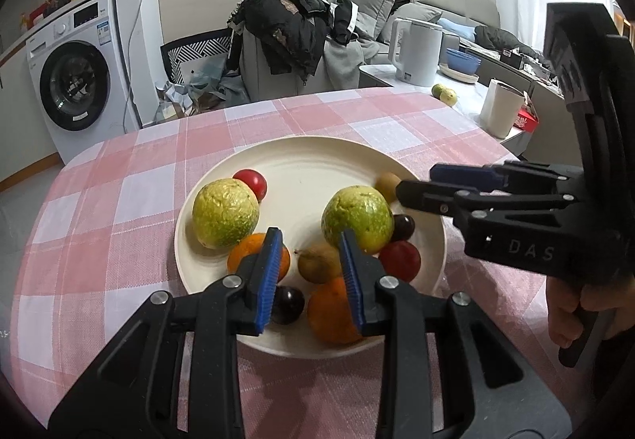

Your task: Organize fruits

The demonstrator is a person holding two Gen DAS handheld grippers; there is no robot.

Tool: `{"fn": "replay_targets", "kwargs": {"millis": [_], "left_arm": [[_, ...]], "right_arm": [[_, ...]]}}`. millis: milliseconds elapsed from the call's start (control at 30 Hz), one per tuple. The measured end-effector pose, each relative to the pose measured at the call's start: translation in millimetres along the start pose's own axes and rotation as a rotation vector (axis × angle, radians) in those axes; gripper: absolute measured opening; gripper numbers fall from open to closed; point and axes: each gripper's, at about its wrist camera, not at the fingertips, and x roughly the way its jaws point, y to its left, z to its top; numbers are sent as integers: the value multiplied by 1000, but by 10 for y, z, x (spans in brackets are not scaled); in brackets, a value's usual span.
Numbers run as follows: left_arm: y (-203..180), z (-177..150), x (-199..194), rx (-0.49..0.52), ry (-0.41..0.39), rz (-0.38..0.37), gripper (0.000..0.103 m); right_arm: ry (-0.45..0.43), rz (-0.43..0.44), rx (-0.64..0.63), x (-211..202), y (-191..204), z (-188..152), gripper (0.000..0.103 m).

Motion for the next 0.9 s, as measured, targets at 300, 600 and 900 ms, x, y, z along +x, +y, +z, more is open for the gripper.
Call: {"fn": "replay_targets", "kwargs": {"millis": [300, 600, 900], "left_arm": [[61, -98, -367, -38, -98, 22, 83], [68, -313, -807, -36, -179, 52, 102], [204, -590, -1201, -97, -247, 95, 102]], "right_arm": [[-43, -33, 1, -251, -45, -142, 88], [-152, 40, -52, -590, 62, -332, 103], [-236, 78, -98, -890, 225, -520, 103]]}}
